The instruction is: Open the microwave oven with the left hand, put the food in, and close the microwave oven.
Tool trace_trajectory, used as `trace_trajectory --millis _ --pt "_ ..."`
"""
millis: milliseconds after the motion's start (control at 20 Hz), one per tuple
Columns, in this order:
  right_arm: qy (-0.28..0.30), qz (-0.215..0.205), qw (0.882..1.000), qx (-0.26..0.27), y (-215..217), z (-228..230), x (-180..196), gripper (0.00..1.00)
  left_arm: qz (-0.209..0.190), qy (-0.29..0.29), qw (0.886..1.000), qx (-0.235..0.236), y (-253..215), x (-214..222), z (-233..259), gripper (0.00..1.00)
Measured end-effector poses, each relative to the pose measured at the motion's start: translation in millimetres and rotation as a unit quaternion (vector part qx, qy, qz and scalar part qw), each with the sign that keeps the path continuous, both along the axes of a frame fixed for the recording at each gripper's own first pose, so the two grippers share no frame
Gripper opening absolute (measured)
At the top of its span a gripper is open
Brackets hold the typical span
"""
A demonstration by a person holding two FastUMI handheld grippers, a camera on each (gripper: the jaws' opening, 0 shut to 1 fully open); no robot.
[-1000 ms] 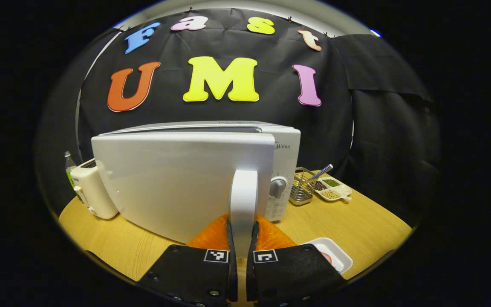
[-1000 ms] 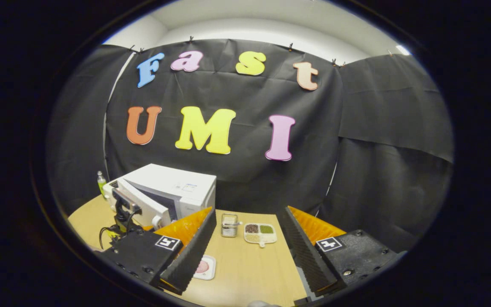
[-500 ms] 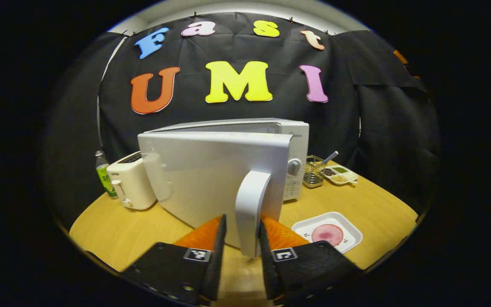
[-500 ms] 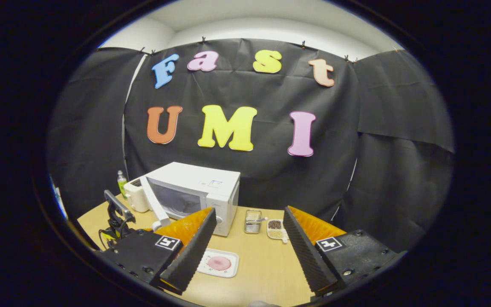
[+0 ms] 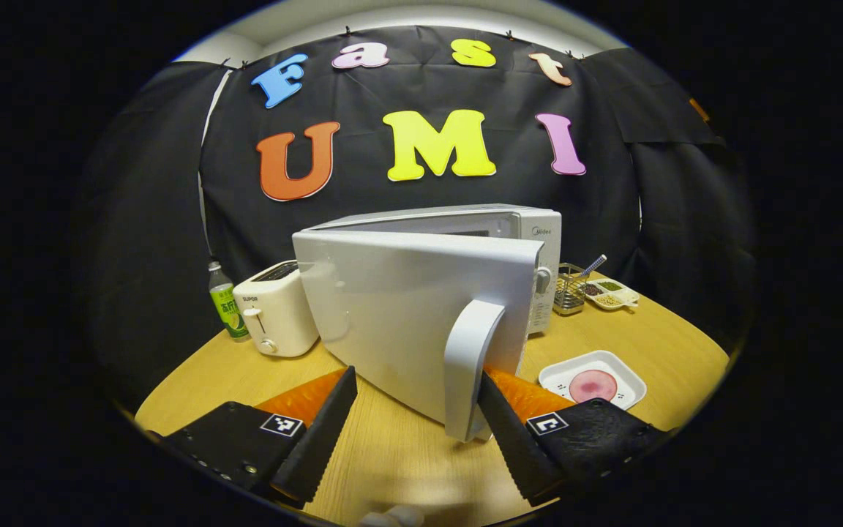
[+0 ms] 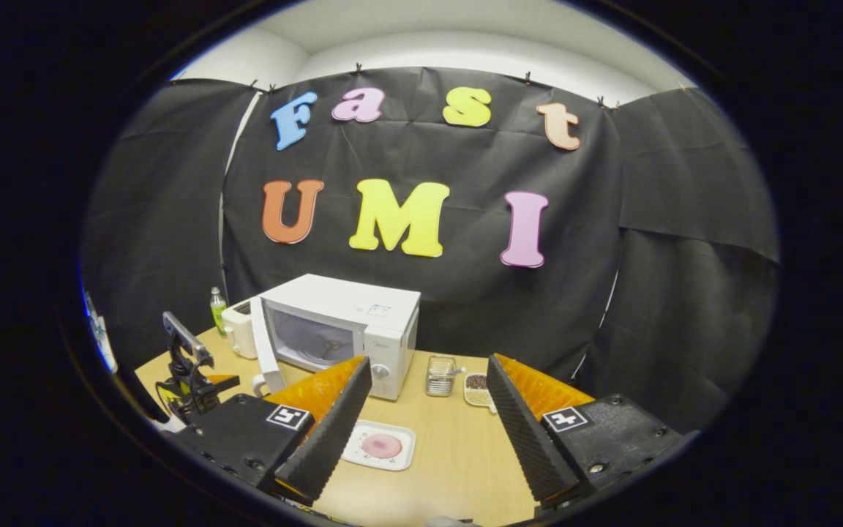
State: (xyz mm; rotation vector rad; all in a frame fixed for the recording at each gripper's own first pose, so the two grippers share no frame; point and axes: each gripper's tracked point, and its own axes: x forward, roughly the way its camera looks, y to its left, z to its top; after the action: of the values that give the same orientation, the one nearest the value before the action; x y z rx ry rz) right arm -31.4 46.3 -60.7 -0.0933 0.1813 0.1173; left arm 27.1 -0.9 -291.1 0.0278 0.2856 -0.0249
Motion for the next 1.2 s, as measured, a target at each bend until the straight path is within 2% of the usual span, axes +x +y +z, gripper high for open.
trace_trajectory --millis 400,800,1000,1200 --pt "0.002 0.032 0.999 -0.002 28.4 -4.5 -0.5 1.0 0.044 0.004 0.999 0.005 49.6 -27.3 -2.1 0.95" --pt "-0.003 0.039 0.999 -0.008 34.1 -0.9 -1.4 1.0 0.049 0.006 0.999 0.007 65.5 -34.7 -3.2 0.95" --pt "-0.001 0.042 0.999 -0.004 39.3 -2.7 1.1 1.0 0.063 0.008 0.998 0.007 93.4 -47.6 -2.5 0.95" --pt "0.008 0.055 0.998 -0.001 56.5 -10.0 4.3 1.0 0.074 0.017 0.997 -0.014 124.2 -63.0 -6.2 0.95"
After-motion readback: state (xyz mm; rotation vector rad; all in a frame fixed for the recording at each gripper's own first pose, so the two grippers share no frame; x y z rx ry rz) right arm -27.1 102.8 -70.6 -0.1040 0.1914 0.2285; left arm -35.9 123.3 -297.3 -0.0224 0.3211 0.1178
